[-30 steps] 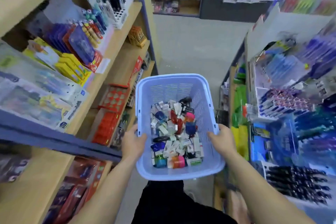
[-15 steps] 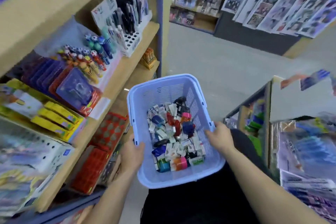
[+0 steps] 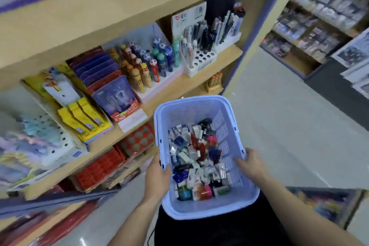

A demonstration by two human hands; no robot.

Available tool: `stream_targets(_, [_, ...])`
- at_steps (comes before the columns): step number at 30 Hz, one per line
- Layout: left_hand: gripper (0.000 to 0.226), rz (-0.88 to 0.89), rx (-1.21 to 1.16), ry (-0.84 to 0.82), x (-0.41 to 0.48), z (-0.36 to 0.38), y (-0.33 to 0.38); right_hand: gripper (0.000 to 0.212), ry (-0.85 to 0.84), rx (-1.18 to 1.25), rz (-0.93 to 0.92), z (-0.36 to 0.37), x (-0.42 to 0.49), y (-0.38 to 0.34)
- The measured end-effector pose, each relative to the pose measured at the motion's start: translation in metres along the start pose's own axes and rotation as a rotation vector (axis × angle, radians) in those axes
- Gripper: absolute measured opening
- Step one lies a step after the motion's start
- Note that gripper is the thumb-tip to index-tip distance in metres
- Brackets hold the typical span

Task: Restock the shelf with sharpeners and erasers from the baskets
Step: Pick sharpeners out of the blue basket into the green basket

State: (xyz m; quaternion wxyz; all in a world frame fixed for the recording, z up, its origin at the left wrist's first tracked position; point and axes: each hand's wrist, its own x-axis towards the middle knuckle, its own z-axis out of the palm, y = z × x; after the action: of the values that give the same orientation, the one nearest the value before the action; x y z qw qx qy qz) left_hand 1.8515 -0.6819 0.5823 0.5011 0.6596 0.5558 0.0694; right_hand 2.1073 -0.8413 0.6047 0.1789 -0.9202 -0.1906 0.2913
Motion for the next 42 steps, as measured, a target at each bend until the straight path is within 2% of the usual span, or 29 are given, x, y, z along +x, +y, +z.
stream_targets(2, [0.022, -0.038, -0.048, 0.075, 0.003, 0.020, 0.003, 0.014, -0.064, -0.088, -0.041, -0.003, 0.034, 0.006])
stream_targets(5, [0.026, -0.111, -0.136, 0.205, 0.002, 0.056, 0.019, 0.016, -0.152, -0.138, -0.142, -0.011, 0.088, 0.015])
stream_targets(8, [0.023, -0.266, -0.207, 0.316, -0.013, 0.089, 0.038, 0.026, -0.249, -0.198, -0.257, -0.021, 0.129, 0.018])
stream_targets(15, [0.023, -0.512, -0.397, 0.480, -0.079, 0.127, 0.034, 0.021, -0.386, -0.221, -0.402, -0.012, 0.131, 0.021])
stream_targets(19, [0.024, -0.579, -0.443, 0.503, -0.110, 0.119, -0.013, 0.018, -0.460, -0.302, -0.429, 0.032, 0.094, 0.022])
stream_targets(22, [0.024, -0.622, -0.442, 0.513, -0.125, 0.099, -0.056, 0.021, -0.451, -0.381, -0.408, 0.075, 0.065, 0.016])
stream_targets(29, [0.026, -0.712, -0.436, 0.483, -0.113, 0.076, -0.206, 0.018, -0.510, -0.437, -0.370, 0.181, 0.023, 0.004])
stream_targets(31, [0.021, -0.720, -0.412, 0.517, -0.105, 0.074, -0.220, 0.020, -0.520, -0.427, -0.337, 0.213, 0.027, 0.012])
stream_targets(33, [0.020, -0.715, -0.431, 0.552, -0.089, 0.079, -0.237, 0.040, -0.553, -0.408, -0.341, 0.247, 0.041, 0.019])
stream_targets(35, [0.020, -0.712, -0.477, 0.578, -0.066, 0.091, -0.261, 0.048, -0.614, -0.405, -0.380, 0.279, 0.061, 0.027])
stream_targets(42, [0.018, -0.790, -0.396, 0.600, 0.035, 0.160, -0.377, 0.042, -0.624, -0.452, -0.479, 0.416, 0.153, 0.077])
